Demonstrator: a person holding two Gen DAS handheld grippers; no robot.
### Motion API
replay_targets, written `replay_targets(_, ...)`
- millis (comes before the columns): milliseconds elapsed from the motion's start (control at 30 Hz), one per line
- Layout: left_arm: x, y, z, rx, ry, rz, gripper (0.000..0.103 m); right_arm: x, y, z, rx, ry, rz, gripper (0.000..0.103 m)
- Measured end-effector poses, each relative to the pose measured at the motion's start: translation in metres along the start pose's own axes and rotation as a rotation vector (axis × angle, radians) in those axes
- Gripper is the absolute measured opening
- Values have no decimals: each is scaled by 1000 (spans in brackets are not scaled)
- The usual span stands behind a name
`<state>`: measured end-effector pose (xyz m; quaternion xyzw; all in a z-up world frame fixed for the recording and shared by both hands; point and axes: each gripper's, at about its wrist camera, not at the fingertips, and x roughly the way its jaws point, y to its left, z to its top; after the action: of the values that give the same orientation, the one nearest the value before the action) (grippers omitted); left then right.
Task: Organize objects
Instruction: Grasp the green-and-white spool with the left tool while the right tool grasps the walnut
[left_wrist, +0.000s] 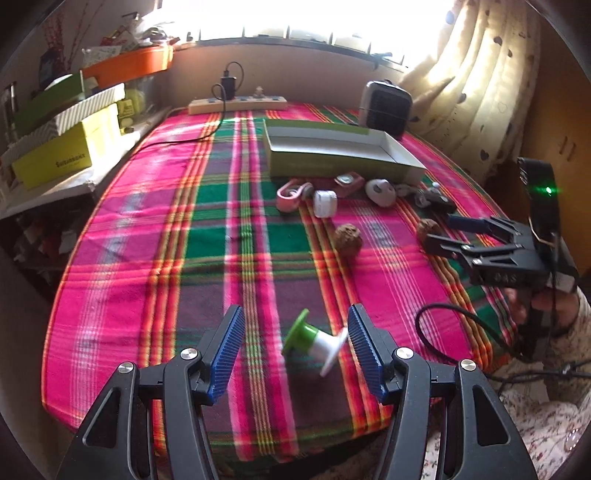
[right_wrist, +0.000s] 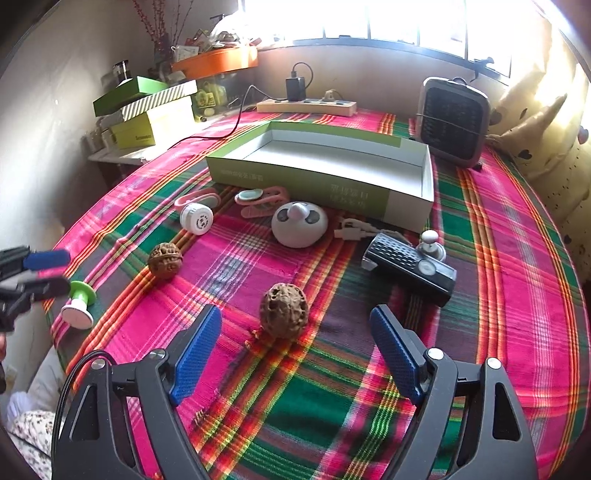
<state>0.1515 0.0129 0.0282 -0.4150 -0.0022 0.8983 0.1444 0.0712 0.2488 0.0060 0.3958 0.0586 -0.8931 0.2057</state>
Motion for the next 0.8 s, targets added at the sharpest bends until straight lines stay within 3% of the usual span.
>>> replay_targets(300,8,-5,-8,15,35,-11,57,8,3,0,-10,30,8,77)
replay_targets(800,20,-6,-11,40,63,23,53,11,0,1,-8,41,-33,56)
